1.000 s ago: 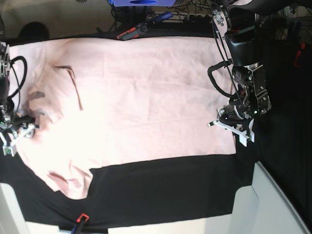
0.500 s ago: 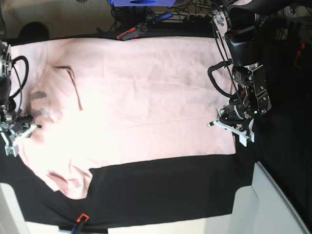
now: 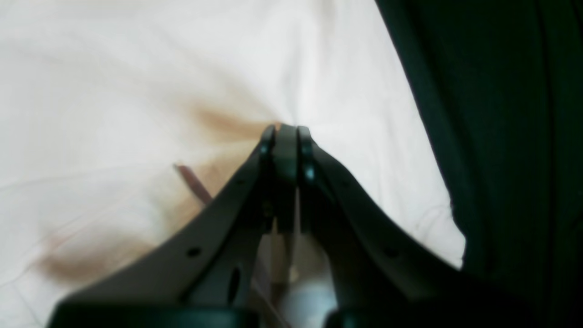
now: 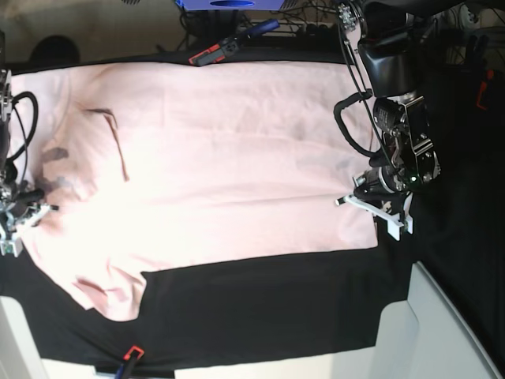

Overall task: Fold the T-shirt properly
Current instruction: 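Grasp the shirt's side edges with both grippers, then lift the held edge and fold it over toward the collar with both grippers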

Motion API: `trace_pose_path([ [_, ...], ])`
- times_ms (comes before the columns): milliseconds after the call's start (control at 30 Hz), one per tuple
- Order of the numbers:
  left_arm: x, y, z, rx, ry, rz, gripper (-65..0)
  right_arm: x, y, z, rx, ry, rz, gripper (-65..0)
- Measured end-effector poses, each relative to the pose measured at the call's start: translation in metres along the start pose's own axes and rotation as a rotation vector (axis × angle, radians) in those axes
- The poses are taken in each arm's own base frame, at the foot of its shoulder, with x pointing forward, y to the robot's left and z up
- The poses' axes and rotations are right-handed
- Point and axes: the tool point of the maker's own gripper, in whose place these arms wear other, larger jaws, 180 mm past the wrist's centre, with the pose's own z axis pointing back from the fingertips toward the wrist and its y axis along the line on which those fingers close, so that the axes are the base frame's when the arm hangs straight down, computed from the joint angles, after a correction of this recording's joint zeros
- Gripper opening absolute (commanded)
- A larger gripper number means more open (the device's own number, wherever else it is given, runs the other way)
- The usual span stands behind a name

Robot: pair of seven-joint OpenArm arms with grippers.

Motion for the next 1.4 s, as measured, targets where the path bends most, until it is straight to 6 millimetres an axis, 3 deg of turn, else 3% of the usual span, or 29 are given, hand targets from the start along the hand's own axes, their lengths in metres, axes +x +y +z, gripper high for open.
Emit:
trace_pose_path([
  [200,-0.006,0.003,0.002,0.007,0.005,-0.004,-65.0,0.004,0.001,0.0,0.002,-0.021,-0.001,-64.9],
  [500,0.01,0.006,0.024,0.013,-0.081,-0.034,-65.0,0.007,0.006,0.005,0.011,-0.071,0.03,-65.0],
  [633,0.003,0.008,0.026,0.018,-0.066,-0.04,-65.0,0.01,-0.009,0.012,-0.022,-0.127,-0.077,-65.0],
  [733,0.004,-0.003,0.029,0.012,-0.072,-0.096,-65.0,0.0,-0.019,0.019,-0.042,-0.098,-0.058,-65.0],
  [900,0.004,-0.033,0.034,-0.049,-0.087,-0.169,-65.0,0.01,-0.007,0.025,-0.013,-0.119,-0.015,-64.7],
  [967,0.001,-0.031,0.034,-0.042,-0.074,-0.169,-65.0,0.012,-0.007,0.025,-0.013,-0.115,-0.015,-60.5],
  [1133,0.001,-0.026,0.034,-0.031,-0.076,-0.168,-65.0,0.012,-0.009,0.024,-0.018,-0.103,-0.025,-31.2],
  [1233,-0.002,-0.024,0.034,-0.029,-0.07,-0.171,-65.0,0.013,-0.012,0.017,-0.024,-0.076,-0.063,-18.1],
  [1400,-0.005,-0.023,0.034,-0.027,-0.066,-0.171,-65.0,0.008,-0.014,0.01,-0.028,-0.034,-0.11,-17.0],
])
